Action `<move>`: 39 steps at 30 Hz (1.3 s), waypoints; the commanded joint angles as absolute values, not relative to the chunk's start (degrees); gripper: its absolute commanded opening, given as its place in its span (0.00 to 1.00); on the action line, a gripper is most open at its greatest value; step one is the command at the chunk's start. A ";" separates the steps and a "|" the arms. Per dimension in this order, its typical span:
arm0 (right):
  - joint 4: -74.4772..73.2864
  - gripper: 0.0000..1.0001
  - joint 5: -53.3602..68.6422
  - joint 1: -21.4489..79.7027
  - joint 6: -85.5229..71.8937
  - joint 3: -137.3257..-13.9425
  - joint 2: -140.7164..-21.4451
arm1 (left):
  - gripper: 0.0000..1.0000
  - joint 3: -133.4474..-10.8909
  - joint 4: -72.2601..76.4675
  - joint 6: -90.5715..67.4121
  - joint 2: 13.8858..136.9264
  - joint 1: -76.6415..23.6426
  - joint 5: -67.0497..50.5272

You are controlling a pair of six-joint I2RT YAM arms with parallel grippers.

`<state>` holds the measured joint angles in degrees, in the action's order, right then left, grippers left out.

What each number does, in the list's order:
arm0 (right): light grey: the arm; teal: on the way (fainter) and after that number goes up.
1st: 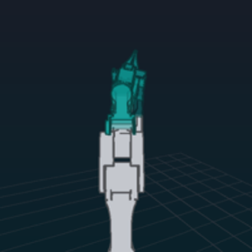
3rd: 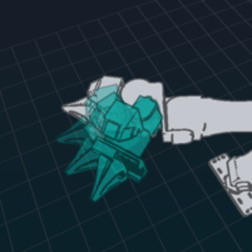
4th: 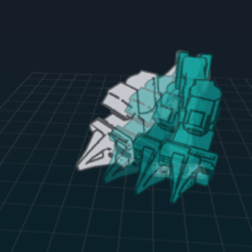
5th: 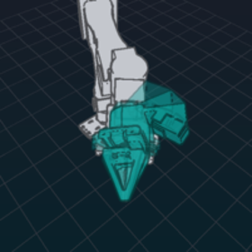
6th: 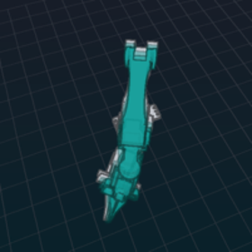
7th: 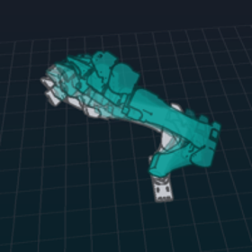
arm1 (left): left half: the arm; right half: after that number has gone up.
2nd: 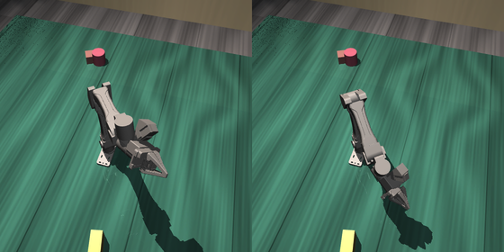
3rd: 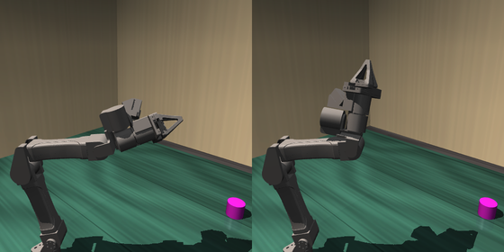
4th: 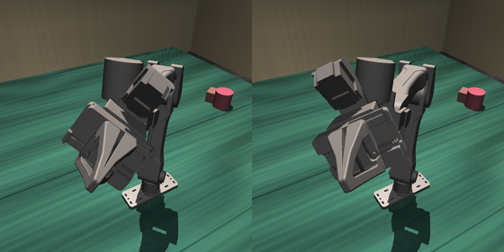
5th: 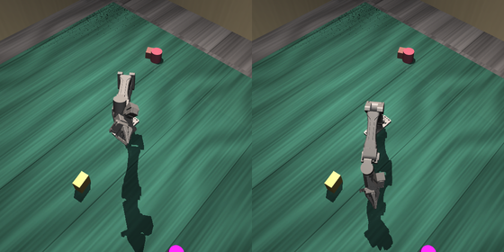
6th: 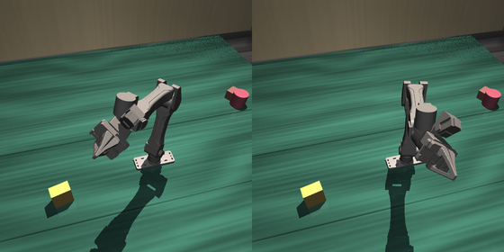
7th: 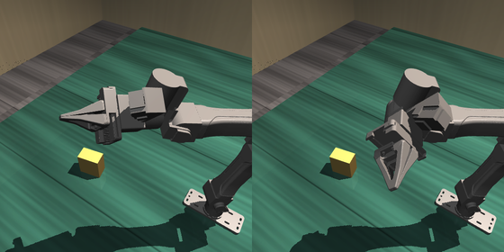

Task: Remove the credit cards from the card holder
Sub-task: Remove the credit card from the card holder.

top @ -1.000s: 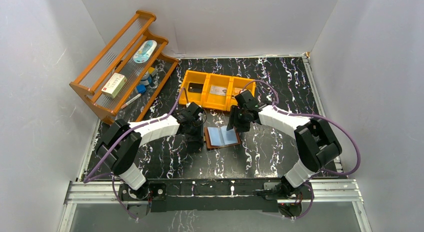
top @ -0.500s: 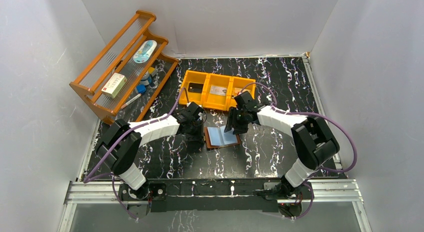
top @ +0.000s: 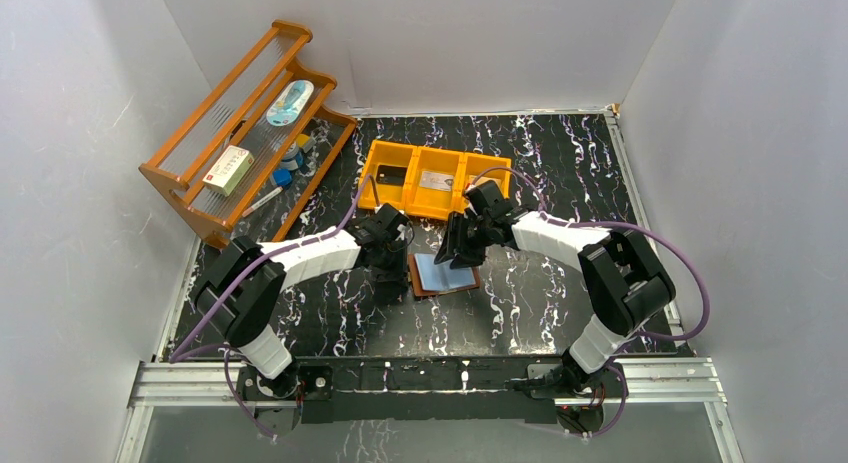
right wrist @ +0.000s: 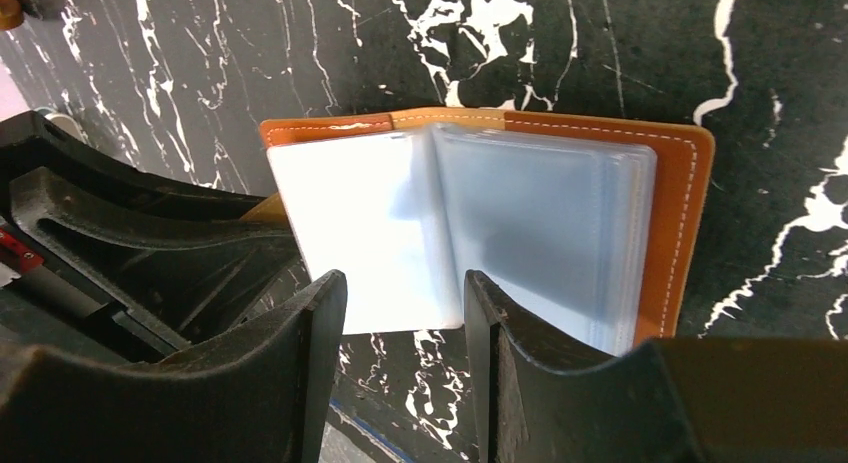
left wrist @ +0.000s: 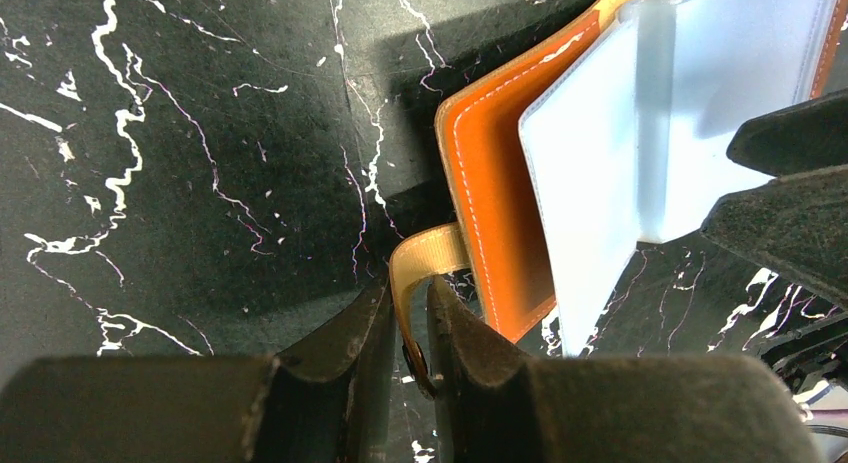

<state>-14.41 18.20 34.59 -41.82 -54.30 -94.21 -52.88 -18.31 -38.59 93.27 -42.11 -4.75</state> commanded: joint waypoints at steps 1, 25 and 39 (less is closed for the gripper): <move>-12.01 0.55 21.04 34.60 -42.55 -54.99 -95.07 | 0.17 -54.17 -18.78 -38.20 92.63 -42.17 -5.17; -22.01 0.61 5.74 34.37 -37.35 -56.72 -90.41 | 0.81 -56.74 -18.57 -41.27 83.05 -42.18 2.61; -21.59 0.60 3.88 31.90 -37.89 -54.81 -87.56 | 0.72 -59.66 -16.30 -40.58 92.58 -42.19 -6.34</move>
<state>-23.40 2.13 33.52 -37.71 -55.75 -89.43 -57.56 -15.75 -41.10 91.02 -42.11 -3.51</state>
